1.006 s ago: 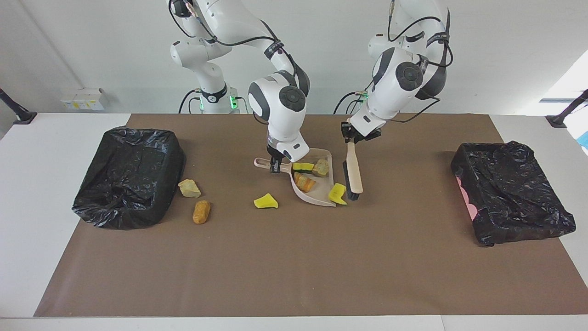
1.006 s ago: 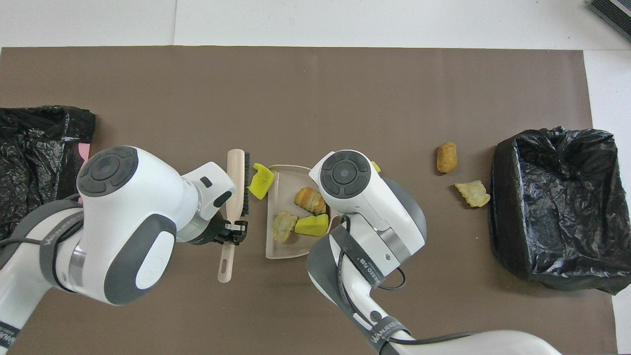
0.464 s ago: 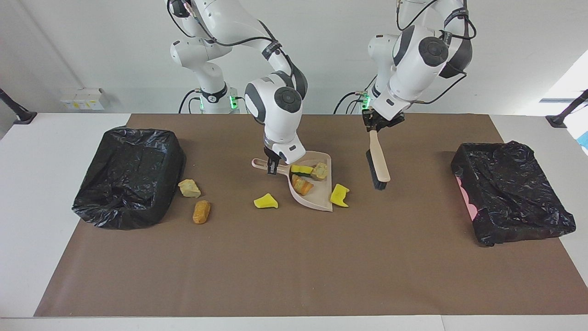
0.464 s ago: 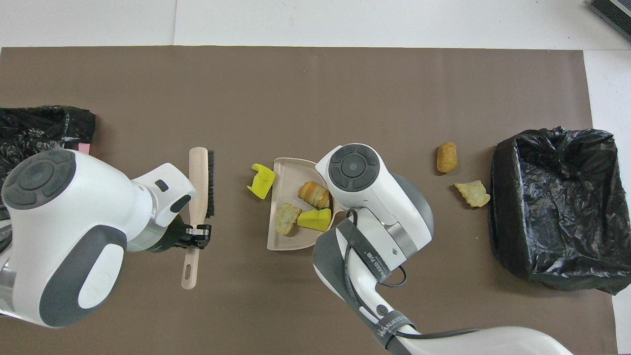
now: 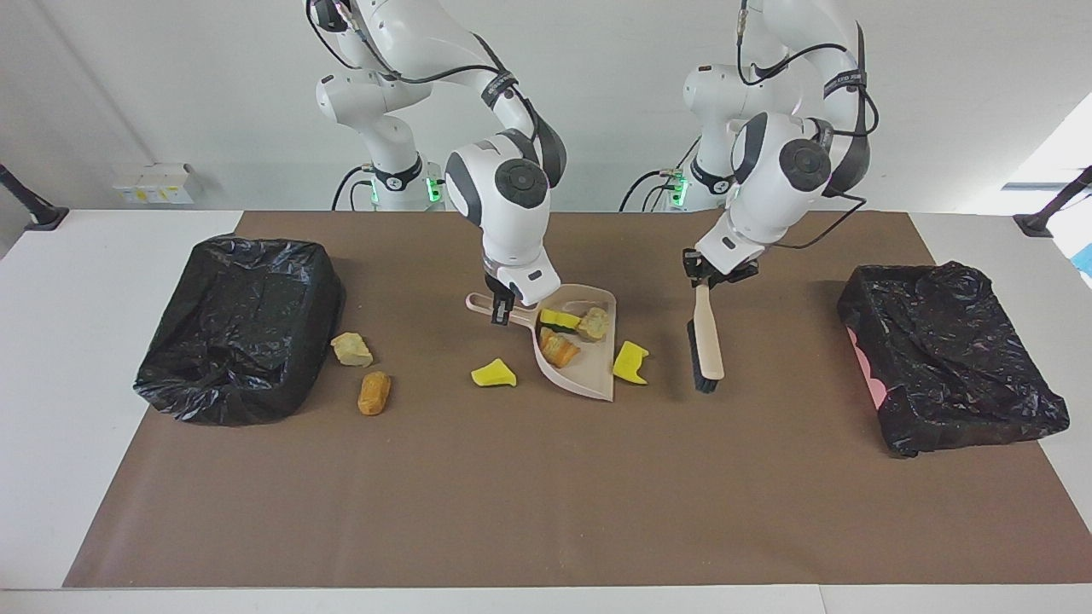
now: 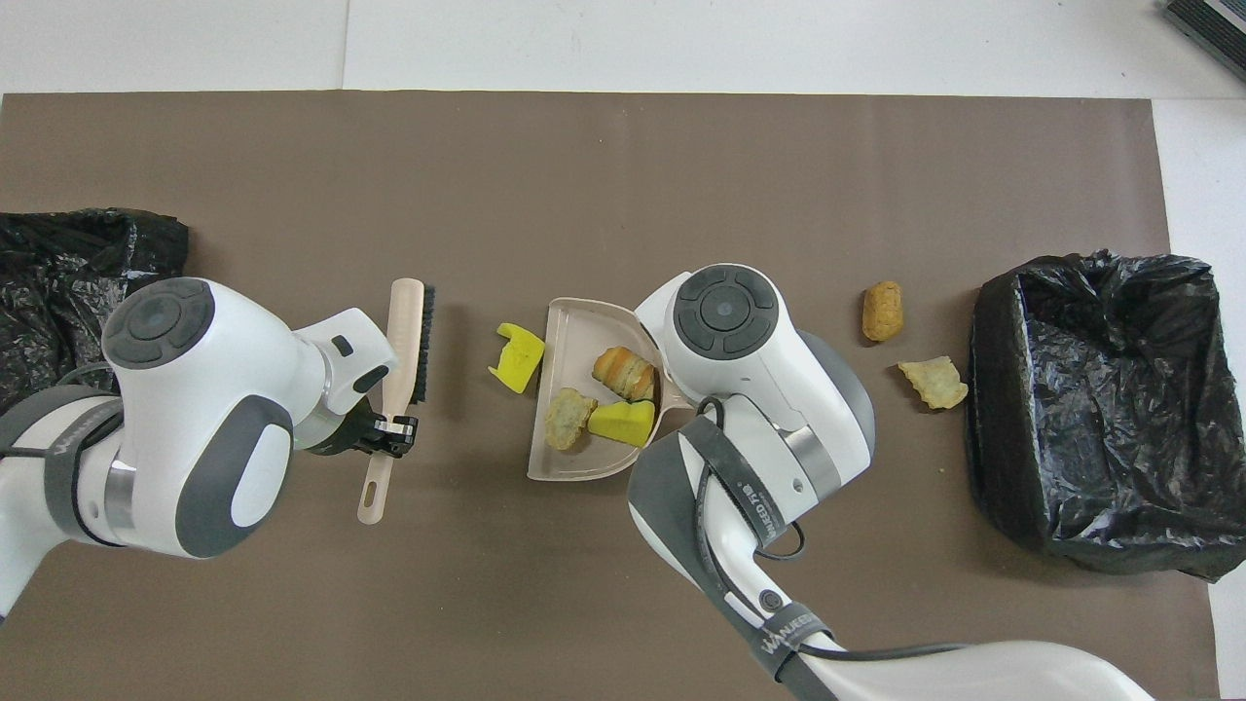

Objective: Sweep and dump trash in bin
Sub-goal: 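Sweep the remaining yellow pieces into the dustpan with the left gripper, then carry the loaded dustpan over the bin nearest the right gripper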

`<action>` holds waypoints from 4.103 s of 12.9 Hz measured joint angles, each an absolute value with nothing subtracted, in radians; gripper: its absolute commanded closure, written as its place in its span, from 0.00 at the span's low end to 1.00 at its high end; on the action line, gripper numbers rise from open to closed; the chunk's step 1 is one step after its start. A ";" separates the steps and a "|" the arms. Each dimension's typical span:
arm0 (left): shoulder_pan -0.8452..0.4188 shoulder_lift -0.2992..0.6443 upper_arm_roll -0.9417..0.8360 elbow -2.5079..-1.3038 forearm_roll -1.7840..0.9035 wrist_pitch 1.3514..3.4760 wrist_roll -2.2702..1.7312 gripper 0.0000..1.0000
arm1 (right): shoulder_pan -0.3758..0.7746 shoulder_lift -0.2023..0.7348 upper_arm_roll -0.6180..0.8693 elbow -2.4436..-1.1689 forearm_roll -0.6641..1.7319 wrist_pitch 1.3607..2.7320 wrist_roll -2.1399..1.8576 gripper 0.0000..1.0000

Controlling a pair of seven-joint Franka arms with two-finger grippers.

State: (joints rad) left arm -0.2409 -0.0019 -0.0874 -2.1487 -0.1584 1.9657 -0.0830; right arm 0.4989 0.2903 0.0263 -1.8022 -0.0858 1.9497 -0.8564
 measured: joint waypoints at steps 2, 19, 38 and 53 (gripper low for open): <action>-0.287 0.018 -0.092 -2.159 -0.158 1.974 -0.087 1.00 | 0.505 0.291 0.027 -1.807 -0.086 1.952 -0.856 1.00; -0.449 -0.041 -0.072 -2.081 -0.155 1.907 -0.174 1.00 | 0.502 0.284 0.029 -1.813 -0.056 1.987 -0.919 1.00; -0.444 -0.278 -0.089 -2.149 -0.097 1.687 -0.447 1.00 | 0.198 0.193 0.025 -1.750 0.160 1.850 -1.468 1.00; -0.818 -0.125 -0.098 -2.395 -0.264 2.166 -0.744 1.00 | -0.358 0.109 0.005 -1.717 0.044 1.737 -1.976 1.00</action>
